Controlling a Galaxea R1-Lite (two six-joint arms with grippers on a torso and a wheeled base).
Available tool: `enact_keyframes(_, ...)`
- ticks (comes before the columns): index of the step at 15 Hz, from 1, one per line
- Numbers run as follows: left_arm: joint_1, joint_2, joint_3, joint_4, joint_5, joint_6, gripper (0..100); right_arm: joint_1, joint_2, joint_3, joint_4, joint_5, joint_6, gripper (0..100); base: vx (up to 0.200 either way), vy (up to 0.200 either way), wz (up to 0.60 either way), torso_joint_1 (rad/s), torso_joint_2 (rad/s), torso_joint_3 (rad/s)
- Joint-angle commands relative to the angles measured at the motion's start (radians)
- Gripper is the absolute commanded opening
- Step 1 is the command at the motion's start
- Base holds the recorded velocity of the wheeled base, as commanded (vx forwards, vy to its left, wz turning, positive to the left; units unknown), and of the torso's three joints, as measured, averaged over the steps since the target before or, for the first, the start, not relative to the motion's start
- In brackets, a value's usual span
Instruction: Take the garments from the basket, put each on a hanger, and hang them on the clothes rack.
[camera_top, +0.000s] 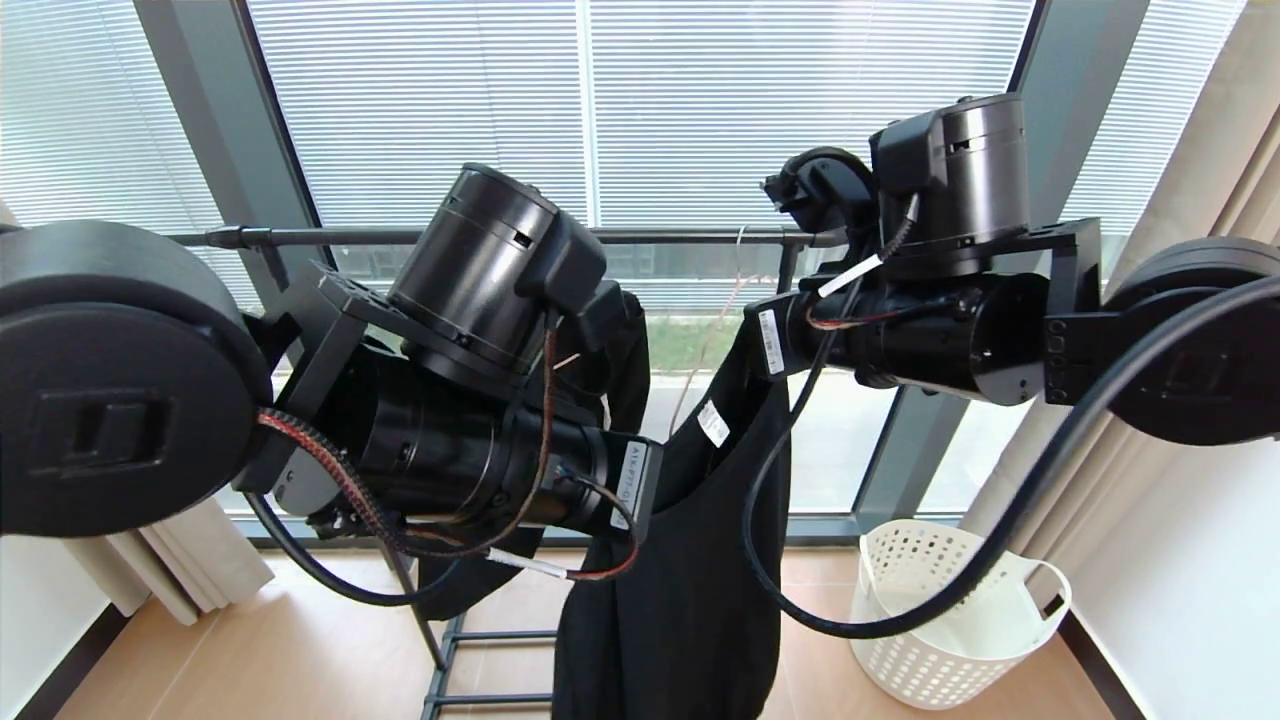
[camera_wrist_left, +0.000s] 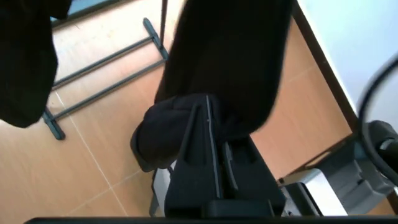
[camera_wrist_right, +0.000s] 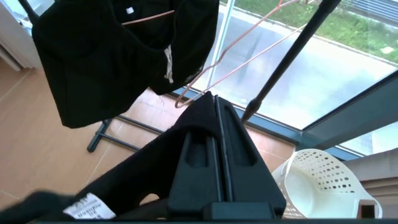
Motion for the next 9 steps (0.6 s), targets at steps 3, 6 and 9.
enact_keyframes(3, -0.108, 0.018, -0.029, 0.004, 0.005, -0.119, 0, 0.017, 0.092, -0.069, -0.004, 0.000, 0.022, 0, 0.000, 0.000, 0.00, 0.000, 0.00, 0.000)
enact_keyframes(6, -0.114, 0.057, -0.100, 0.004, 0.003, -0.200, 0, 0.048, 0.107, -0.073, 0.000, -0.002, 0.059, 0, 0.000, 0.000, 0.00, 0.000, 0.00, 0.000)
enact_keyframes(9, -0.114, 0.061, -0.103, 0.006, 0.003, -0.198, 0, 0.053, 0.095, -0.055, 0.000, -0.003, 0.069, 0, 0.000, 0.000, 0.00, 0.000, 0.00, 0.000)
